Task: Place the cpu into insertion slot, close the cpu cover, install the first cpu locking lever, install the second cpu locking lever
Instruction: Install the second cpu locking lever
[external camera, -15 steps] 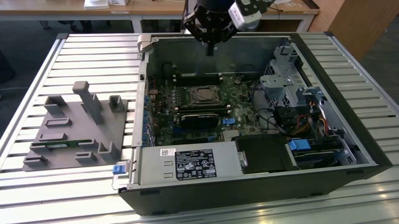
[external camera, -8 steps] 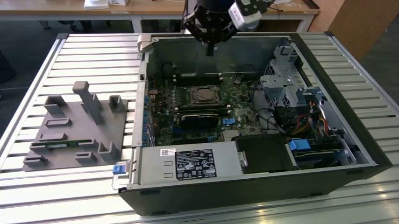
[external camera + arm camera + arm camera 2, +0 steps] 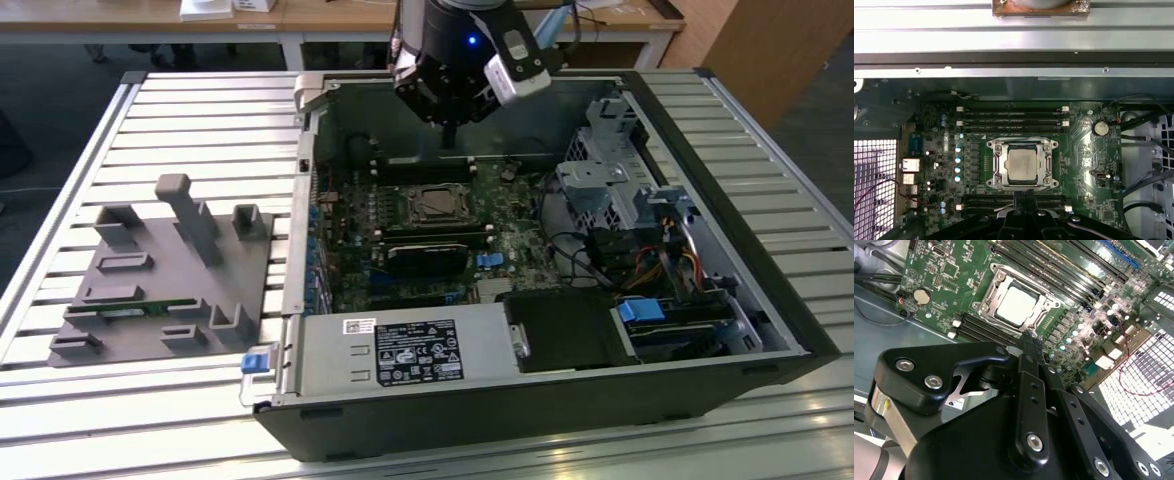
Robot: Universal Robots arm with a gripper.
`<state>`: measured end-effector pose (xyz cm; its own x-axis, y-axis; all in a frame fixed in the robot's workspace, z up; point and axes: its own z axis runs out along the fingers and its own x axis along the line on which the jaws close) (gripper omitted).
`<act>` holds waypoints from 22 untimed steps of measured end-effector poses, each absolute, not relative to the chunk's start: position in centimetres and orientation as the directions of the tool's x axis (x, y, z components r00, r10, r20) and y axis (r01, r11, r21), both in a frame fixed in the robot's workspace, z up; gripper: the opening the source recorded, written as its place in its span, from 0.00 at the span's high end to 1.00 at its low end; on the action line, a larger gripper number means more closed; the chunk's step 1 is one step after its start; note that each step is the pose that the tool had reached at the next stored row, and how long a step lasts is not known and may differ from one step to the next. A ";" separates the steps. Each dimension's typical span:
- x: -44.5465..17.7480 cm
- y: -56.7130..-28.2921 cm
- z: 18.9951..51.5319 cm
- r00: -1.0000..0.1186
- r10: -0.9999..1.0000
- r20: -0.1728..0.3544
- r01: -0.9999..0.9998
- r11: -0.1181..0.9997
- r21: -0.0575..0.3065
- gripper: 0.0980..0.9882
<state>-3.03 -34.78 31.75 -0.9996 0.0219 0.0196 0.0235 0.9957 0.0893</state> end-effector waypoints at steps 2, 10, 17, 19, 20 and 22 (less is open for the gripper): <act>-3.0 -34.8 31.7 -1.000 0.022 0.020 0.024 0.996 0.089 0.99; -3.0 -34.8 31.4 -1.000 0.022 0.020 0.024 0.996 0.089 0.99; -3.0 -34.8 31.2 -1.000 0.022 0.020 0.024 0.996 0.089 0.99; -3.0 -34.8 31.1 -1.000 0.022 0.020 0.024 0.996 0.089 0.99; -3.0 -34.8 31.1 -1.000 0.022 0.020 0.024 0.996 0.089 0.99; -3.0 -34.8 31.0 -1.000 0.022 0.020 0.024 0.996 0.089 0.99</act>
